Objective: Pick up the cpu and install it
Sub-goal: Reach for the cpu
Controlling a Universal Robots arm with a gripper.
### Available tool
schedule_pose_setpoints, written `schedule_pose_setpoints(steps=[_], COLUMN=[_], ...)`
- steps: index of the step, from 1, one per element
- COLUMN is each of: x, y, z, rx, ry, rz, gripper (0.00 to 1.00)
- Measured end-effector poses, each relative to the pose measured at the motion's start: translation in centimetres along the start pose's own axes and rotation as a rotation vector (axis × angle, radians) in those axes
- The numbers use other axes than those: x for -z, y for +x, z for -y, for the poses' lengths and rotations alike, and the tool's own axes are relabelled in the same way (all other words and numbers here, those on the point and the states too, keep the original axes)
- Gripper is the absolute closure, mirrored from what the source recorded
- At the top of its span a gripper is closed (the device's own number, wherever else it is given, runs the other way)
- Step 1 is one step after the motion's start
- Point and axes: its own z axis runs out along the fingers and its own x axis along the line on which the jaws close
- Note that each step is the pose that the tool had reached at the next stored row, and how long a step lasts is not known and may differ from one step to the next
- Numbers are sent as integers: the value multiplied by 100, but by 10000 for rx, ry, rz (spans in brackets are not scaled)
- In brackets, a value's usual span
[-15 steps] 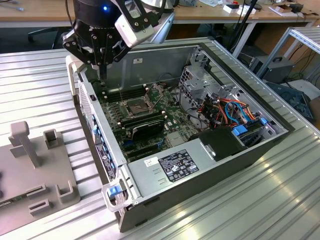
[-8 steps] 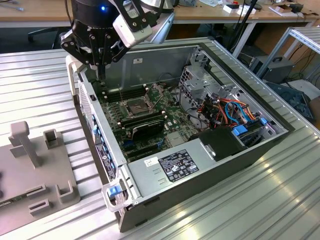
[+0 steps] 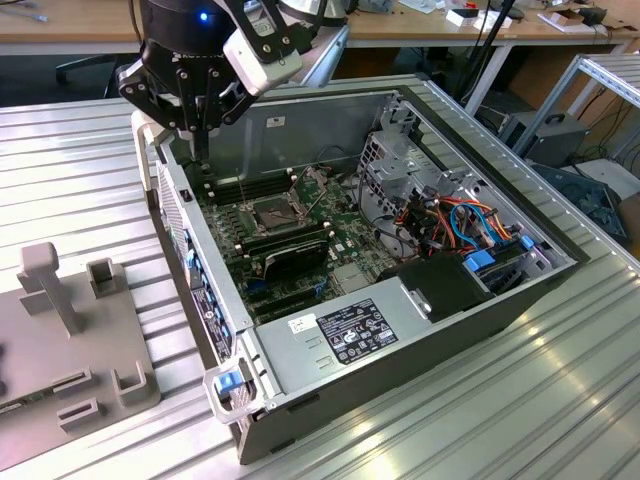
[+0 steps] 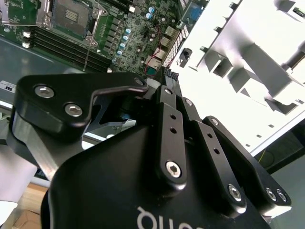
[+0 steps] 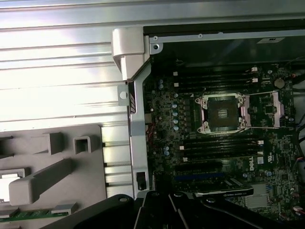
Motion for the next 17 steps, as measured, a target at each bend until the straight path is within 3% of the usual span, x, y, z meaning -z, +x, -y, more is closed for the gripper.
schedule_pose_setpoints(steps=[10,17], x=[0,2], y=[12,91], z=[1,7], rx=[-3,-1], ry=[0,1], rz=[0,0], gripper=[89,89])
